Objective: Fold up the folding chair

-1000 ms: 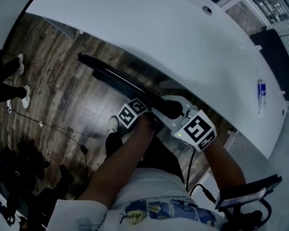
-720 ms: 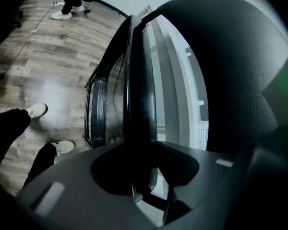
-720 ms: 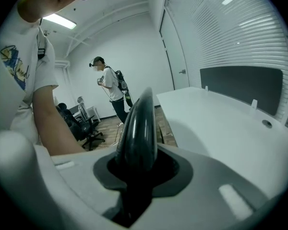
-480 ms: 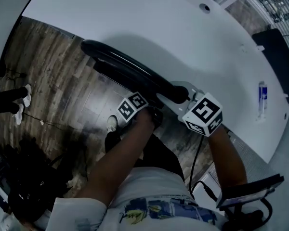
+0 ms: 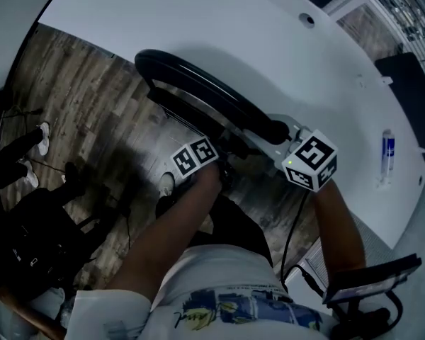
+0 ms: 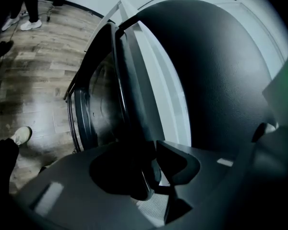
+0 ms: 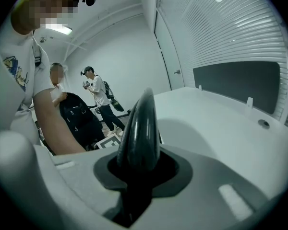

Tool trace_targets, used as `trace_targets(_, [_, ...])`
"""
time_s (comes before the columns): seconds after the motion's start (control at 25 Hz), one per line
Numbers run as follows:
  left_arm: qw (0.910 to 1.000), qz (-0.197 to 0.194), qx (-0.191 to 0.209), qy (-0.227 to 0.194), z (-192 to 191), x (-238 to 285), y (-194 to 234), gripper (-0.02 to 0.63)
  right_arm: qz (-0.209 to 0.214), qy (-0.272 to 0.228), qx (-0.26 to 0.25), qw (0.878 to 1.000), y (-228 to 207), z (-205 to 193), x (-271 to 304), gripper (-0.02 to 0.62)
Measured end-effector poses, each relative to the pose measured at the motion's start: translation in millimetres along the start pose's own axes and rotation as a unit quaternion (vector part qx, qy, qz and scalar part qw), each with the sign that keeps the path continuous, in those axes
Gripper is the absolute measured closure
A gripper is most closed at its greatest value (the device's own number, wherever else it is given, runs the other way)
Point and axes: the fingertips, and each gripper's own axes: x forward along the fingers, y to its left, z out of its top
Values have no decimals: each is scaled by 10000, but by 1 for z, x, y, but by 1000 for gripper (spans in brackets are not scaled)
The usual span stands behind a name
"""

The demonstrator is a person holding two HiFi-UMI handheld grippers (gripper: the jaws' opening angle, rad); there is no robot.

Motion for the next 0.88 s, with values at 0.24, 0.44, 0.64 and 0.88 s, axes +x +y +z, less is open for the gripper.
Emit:
trace_targets(0.24, [9986, -66, 521, 89, 4, 6, -7, 439, 68, -39, 46, 10000, -24, -6, -7, 514])
trace_targets(0.44, [9971, -82, 751, 53, 15, -21, 6, 439, -23, -18, -38, 10000, -10, -3, -3, 511])
trace_targets(0.64, [9967, -134, 807, 4, 31, -36, 3, 439, -146, 24, -109, 9998, -10, 0, -2, 491])
trace_targets(0.88, [9962, -144, 852, 93, 30, -17, -9, 439, -364, 352, -303, 9983, -44, -12, -14, 416])
